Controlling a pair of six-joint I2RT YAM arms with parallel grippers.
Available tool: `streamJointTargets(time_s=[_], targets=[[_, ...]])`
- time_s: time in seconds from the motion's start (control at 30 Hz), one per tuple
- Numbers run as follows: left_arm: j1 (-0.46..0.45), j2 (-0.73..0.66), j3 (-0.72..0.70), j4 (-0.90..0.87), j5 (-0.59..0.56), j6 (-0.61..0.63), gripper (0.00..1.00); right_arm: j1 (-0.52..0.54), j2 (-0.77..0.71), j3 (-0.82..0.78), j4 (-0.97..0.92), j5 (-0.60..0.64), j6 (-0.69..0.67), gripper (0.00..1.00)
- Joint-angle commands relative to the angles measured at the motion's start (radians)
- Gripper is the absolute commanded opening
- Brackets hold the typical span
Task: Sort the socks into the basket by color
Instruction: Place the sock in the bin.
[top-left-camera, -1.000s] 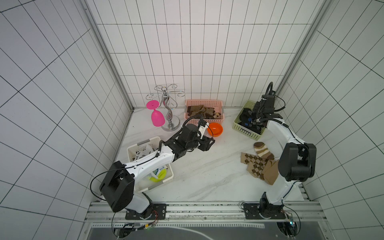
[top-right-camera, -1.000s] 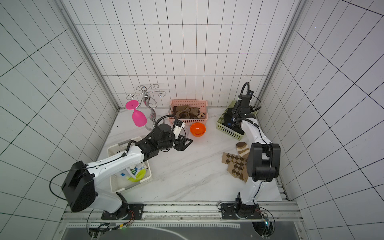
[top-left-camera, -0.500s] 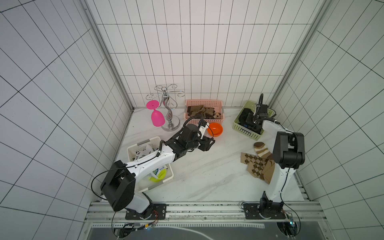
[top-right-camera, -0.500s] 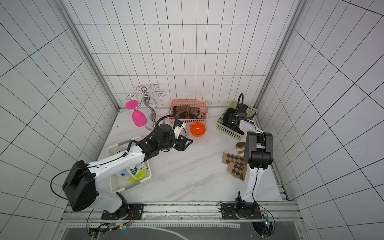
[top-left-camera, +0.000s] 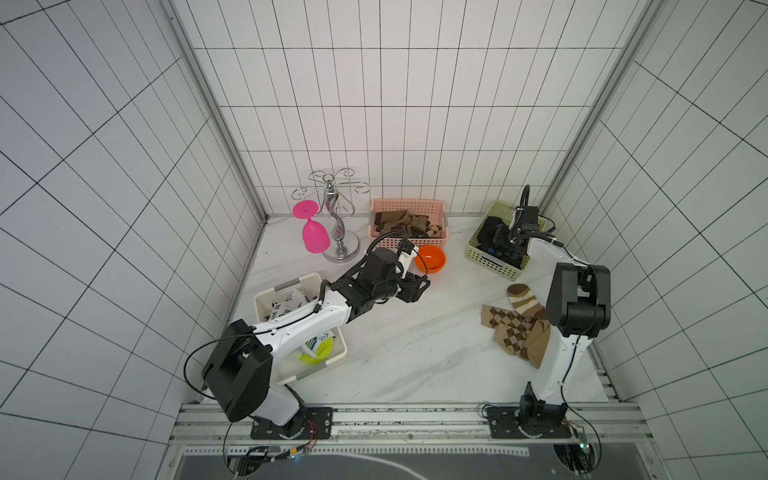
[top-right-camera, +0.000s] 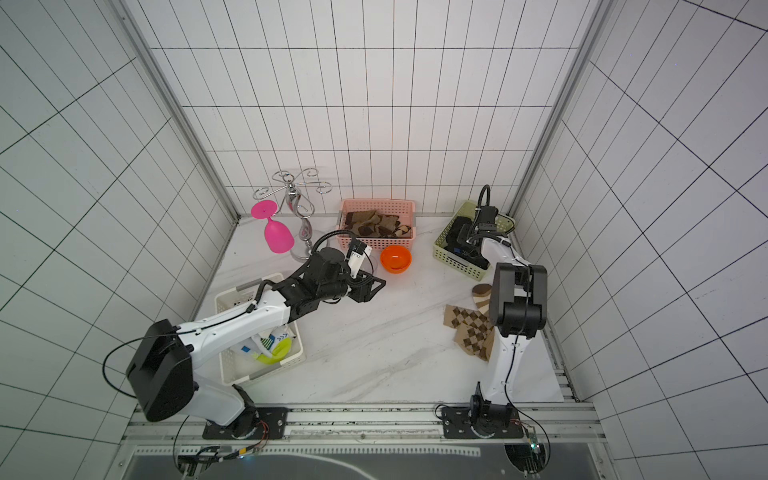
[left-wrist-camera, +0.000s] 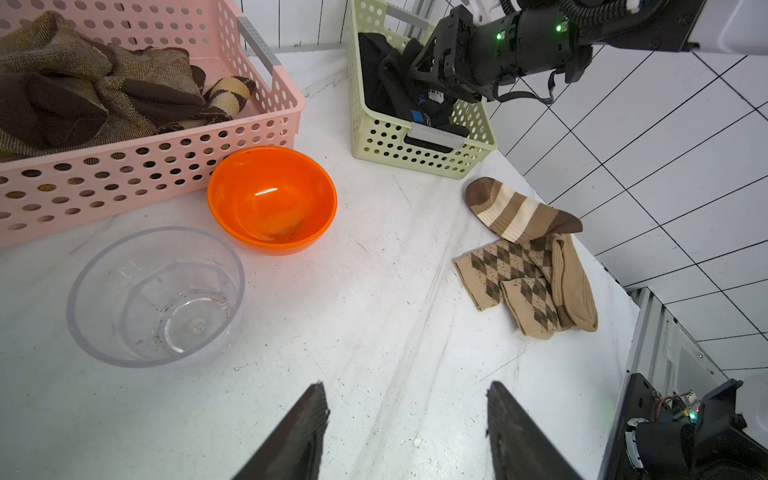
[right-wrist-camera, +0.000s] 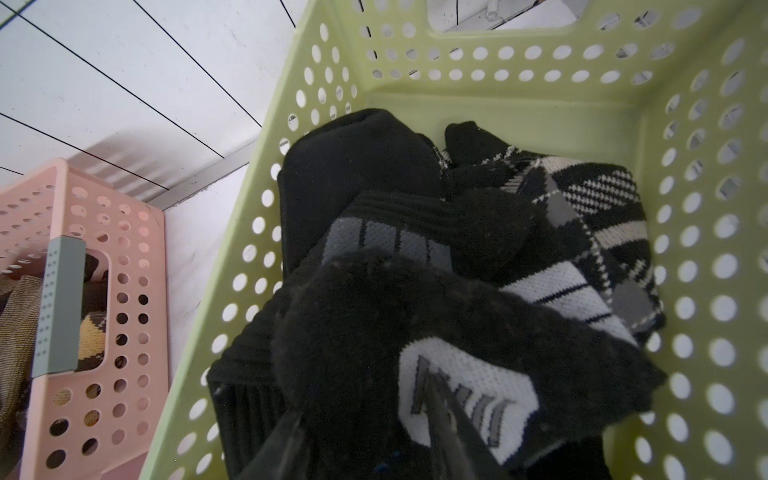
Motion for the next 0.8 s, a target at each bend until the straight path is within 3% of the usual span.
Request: streamJointTargets(time_s=[0.0,0.23,0.3,0.47,0.57,0.67,0.77], targets=[[-0.002,0.002,0.023,0.011,0.003,0.000,0.62,-0.008,-0.067,0.057,-0.015,-0.008,0.017,0.47],[-0.002,-0.022,0.003,0.021,0.003,-0.003,0.62,-0.005,-0.154,0.029,-0.031,-0.006,0.027,0.61],[-0.003,-0.025,0.001,0.024,0.005,-0.004,0.62,-0.003,-0.178,0.011,-0.029,-0.002,0.026,0.70],[-0.002,-0.033,-0.003,0.030,0.013,-0.005,0.62,-0.002,-0.207,-0.026,-0.036,-0.008,0.023,0.76],[-0.004,-0.038,-0.001,0.030,0.014,-0.003,0.62,0.014,-0.234,-0.059,-0.052,-0.005,0.028,0.91],[-0.006,-0.044,-0.001,0.030,0.014,0.003,0.62,0.036,-0.298,-0.127,-0.050,0.013,0.039,0.99],[-0.005,-0.046,-0.001,0.030,0.019,0.007,0.62,0.048,-0.364,-0.188,-0.068,0.013,0.055,1.00]])
